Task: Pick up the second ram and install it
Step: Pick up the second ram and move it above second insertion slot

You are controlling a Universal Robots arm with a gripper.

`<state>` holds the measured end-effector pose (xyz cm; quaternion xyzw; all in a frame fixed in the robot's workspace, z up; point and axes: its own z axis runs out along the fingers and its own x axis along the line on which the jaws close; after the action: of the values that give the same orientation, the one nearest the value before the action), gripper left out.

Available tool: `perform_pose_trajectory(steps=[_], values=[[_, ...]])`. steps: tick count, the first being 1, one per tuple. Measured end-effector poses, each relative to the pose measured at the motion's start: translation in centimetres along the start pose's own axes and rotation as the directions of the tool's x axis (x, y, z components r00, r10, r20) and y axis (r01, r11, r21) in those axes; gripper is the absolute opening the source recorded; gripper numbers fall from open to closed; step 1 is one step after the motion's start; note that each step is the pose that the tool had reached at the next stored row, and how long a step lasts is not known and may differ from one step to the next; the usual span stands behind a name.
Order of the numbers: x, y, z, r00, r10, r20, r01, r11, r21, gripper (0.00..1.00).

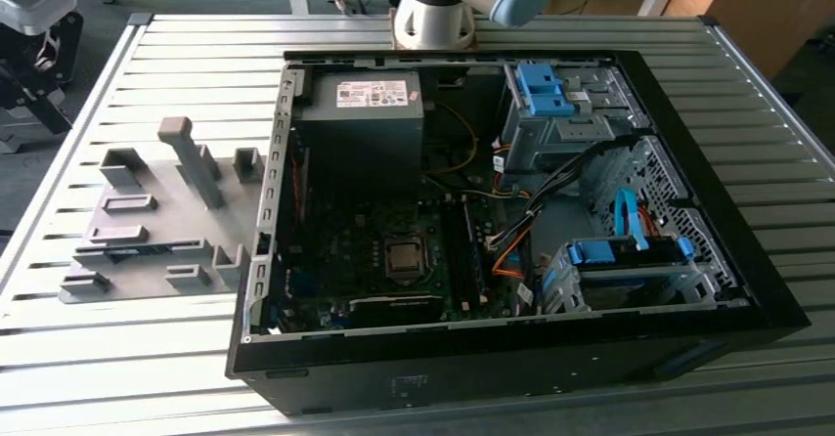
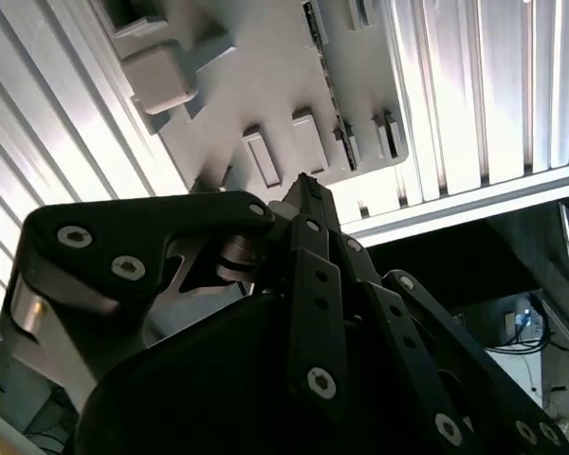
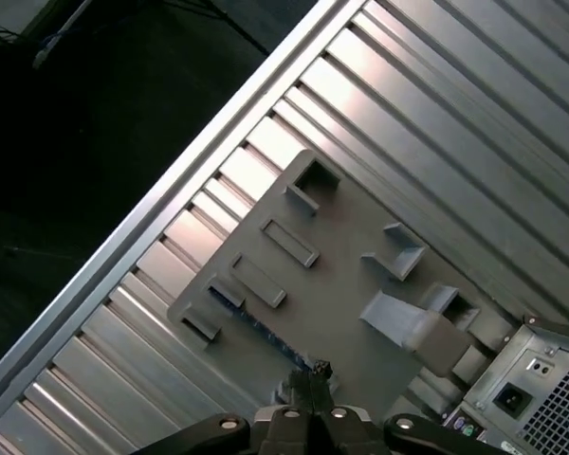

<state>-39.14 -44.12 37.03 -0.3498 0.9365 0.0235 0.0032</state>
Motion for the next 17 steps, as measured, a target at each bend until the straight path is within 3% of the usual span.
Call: perform_pose_trajectory(steps=[3, 7, 14, 17], values=[[0.00, 0.00, 0.00, 0.9988, -0.049, -0.0020, 0.049, 0.9988, -0.0011, 0.11], [0.00, 0.00, 0.01, 0.9908, -0.135, -0.0054, 0.135, 0.9909, -0.0034, 0.11], [0.00, 0.00, 0.02, 0.9734, -0.229, -0.0090, 0.229, 0.9735, -0.0062, 0.11], [0.00, 0.00, 0.03, 0.9622, -0.272, -0.0104, 0.272, 0.9623, -0.0076, 0.11]])
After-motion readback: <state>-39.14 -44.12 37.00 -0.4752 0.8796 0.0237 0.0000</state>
